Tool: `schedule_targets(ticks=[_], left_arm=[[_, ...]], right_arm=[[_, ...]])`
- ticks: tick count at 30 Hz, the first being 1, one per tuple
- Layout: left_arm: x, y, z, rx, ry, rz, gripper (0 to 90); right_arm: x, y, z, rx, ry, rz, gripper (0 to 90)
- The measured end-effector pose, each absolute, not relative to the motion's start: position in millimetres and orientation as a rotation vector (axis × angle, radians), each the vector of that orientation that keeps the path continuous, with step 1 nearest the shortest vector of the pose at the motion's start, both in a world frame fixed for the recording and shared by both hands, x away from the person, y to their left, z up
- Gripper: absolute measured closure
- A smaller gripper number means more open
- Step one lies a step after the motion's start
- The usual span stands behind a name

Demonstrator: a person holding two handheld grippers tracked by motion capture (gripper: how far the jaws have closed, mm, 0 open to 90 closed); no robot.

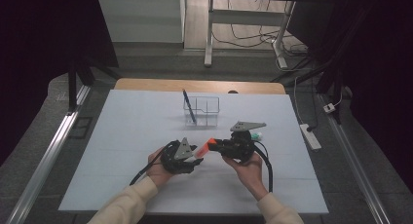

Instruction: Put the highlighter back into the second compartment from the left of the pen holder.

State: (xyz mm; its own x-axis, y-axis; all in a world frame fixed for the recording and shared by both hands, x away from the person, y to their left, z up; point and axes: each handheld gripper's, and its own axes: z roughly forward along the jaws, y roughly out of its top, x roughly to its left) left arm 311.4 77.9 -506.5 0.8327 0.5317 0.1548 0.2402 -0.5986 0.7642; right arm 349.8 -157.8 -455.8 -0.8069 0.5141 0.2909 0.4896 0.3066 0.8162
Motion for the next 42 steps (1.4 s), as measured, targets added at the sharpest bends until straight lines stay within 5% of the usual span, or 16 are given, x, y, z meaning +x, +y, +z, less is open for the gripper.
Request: schedule_targets(ticks=[42], left_arm=[[272.3, 208.1, -506.2, 2.159, 0.862, 0.406, 37.2]], right_arm=[[371.5, -173.0, -431.2, 0.998, 2.364, 1.592, 74.9]])
